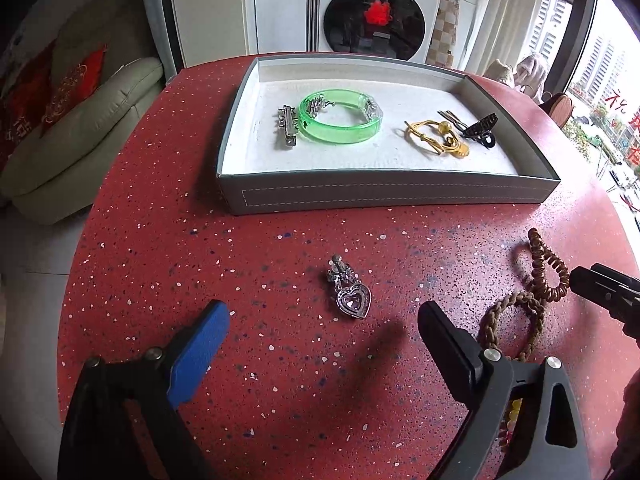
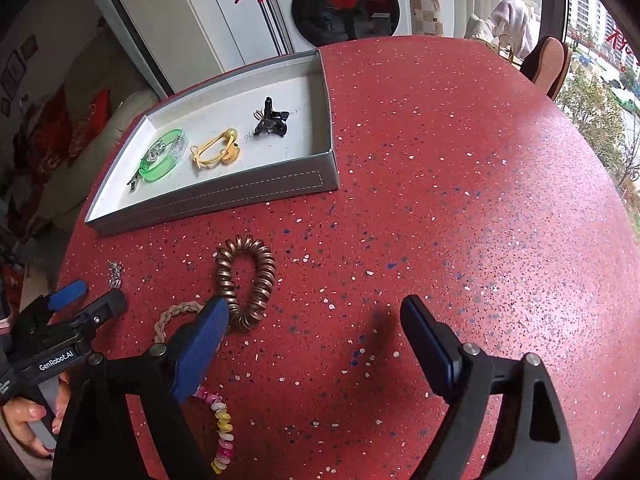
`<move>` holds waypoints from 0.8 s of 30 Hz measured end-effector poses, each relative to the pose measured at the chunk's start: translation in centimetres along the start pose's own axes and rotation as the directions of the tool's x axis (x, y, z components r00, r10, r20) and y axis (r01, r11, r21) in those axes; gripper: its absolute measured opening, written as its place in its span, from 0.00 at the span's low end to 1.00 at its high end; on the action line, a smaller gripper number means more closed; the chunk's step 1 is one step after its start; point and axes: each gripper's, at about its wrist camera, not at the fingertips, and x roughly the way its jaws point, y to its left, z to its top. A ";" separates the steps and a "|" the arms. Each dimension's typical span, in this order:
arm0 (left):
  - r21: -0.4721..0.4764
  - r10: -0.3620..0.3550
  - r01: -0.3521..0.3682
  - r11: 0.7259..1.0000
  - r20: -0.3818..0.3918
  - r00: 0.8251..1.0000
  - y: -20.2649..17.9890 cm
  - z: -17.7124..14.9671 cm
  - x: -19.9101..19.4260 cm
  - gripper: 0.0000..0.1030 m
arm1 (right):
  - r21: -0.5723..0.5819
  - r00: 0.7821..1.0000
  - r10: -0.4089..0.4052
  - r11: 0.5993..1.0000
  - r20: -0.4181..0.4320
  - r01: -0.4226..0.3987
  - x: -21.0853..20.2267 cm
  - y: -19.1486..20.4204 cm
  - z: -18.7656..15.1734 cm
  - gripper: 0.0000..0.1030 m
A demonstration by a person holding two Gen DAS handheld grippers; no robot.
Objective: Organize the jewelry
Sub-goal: 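Move both tools back over the heart pendant and coil hair tie, then grasp the silver heart pendant with the left tool while the right tool grasps the brown coil hair tie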
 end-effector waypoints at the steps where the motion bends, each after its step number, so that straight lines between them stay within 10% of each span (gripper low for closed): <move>1: 0.001 0.002 -0.002 1.000 0.000 1.000 -0.1 0.0 0.1 1.00 | -0.005 1.000 0.003 1.000 -0.002 -0.003 0.2 0.2 0.1 0.76; 16: 0.057 0.006 -0.009 0.998 0.038 0.999 -1.7 0.2 0.1 0.75 | -0.202 0.992 -0.128 0.971 0.013 0.128 1.6 3.4 -0.1 0.45; 24: 0.090 -0.021 0.018 0.996 0.038 0.999 -2.4 0.2 -0.2 0.43 | -0.258 0.994 -0.110 0.960 -0.001 0.105 1.5 4.2 -0.2 0.22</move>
